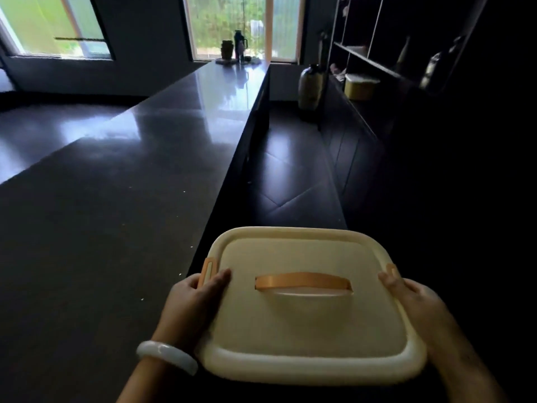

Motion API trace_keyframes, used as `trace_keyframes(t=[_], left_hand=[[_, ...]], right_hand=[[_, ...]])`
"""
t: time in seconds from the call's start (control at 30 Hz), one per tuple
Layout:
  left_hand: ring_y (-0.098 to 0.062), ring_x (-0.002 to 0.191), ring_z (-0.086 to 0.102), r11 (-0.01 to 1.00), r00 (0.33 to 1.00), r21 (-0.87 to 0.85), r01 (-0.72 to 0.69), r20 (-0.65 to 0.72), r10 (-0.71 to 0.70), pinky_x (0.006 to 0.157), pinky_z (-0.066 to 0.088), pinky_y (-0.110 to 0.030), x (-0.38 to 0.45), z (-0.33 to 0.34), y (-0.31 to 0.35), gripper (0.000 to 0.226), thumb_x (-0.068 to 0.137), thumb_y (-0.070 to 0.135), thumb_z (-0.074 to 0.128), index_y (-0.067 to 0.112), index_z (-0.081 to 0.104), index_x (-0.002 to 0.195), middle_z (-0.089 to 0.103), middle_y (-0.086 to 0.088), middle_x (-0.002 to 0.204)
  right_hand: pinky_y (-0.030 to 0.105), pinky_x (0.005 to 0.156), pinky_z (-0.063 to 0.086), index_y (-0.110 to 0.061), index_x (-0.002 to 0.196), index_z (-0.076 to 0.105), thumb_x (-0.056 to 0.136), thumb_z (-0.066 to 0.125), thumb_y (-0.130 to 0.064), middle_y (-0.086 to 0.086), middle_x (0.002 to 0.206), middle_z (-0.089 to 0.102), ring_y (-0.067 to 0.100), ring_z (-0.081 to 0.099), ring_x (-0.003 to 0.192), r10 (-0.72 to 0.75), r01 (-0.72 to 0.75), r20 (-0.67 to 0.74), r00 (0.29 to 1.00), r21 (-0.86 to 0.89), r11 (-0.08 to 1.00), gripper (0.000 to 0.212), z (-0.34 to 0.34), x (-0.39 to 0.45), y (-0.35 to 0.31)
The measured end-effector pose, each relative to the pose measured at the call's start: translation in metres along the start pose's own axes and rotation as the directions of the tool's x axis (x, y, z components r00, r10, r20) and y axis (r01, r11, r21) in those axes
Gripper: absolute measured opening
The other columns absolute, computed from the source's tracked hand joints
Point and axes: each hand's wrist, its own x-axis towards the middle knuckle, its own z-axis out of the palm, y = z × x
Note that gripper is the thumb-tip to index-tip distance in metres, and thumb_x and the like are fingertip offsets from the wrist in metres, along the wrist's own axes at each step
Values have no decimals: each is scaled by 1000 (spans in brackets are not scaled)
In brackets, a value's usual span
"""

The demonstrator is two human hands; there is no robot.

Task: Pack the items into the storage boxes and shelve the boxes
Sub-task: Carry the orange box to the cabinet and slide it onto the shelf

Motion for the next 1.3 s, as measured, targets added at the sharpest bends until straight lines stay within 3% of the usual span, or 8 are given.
trace_keyframes(t=[0.1, 0.27, 0.47, 0.6, 0.77, 0.93, 1.07, 1.3], left_hand=[[-36, 86, 69, 1000, 999, 20, -3, 50, 2, 81, 56, -53, 51, 21, 29, 46, 68, 41, 75, 4, 69, 94, 73, -17, 85], [-42, 89, 66, 998, 997, 49, -26, 80, 22, 80, 53, -53, 143, 67, 69, 50, 64, 42, 75, 0, 70, 91, 71, -21, 84], [-44, 90, 66, 999, 999, 18, -46, 30, 45, 81, 53, -56, 263, 140, 124, 43, 73, 36, 75, -1, 68, 92, 71, -24, 87], [-35, 76, 69, 999, 999, 8, -44, -20, 44, 67, 58, -45, 336, 177, 157, 44, 69, 40, 75, 2, 69, 91, 72, -16, 76], [-25, 62, 68, 998, 997, 13, -59, -42, 59, 49, 50, -30, 428, 201, 195, 40, 71, 38, 75, 1, 70, 88, 72, -13, 70], [-40, 78, 69, 996, 997, 54, -70, -19, 71, 74, 56, -53, 550, 225, 232, 42, 71, 40, 76, 1, 70, 86, 72, -19, 76], [-39, 78, 69, 996, 996, 49, -78, 49, 75, 72, 56, -50, 661, 240, 272, 51, 61, 47, 76, 2, 71, 86, 72, -19, 76], [-31, 71, 68, 988, 984, 112, -108, 155, 90, 70, 56, -47, 834, 273, 353, 44, 69, 45, 79, 4, 71, 85, 72, -17, 77]], right_hand=[[27, 42, 50, -10, 84, 70, 84, 64, -42, 10, 68, 72, 27, 69, 56, 30, -28, -43, 999, 45, 999, 33, 1, 44, -14], [35, 53, 55, -6, 86, 71, 84, 67, -37, 14, 70, 72, 34, 69, 62, 29, -23, -92, 995, 68, 997, 31, 0, 143, -36], [29, 42, 51, -10, 83, 69, 84, 68, -38, 10, 66, 72, 28, 69, 56, -10, 20, -97, 995, 100, 995, 28, -6, 293, -78], [22, 36, 46, -11, 80, 67, 86, 67, -32, 9, 63, 71, 21, 67, 49, -56, 63, -62, 996, 119, 991, 22, -8, 391, -118], [20, 36, 45, -10, 83, 68, 86, 65, -35, 6, 63, 71, 20, 67, 49, -38, 37, 4, 999, 86, 996, 26, 8, 492, -155], [21, 37, 45, 1, 84, 69, 87, 65, -30, 16, 66, 70, 20, 65, 46, -26, 29, -28, 999, 103, 994, 31, 37, 602, -189], [23, 38, 46, 2, 85, 68, 87, 66, -30, 16, 66, 70, 22, 64, 46, -26, 39, -93, 995, 133, 990, 33, 65, 690, -227], [23, 36, 45, -1, 84, 68, 84, 68, -35, 12, 62, 70, 22, 65, 45, 34, 7, -220, 975, 183, 983, 34, 104, 817, -272]])
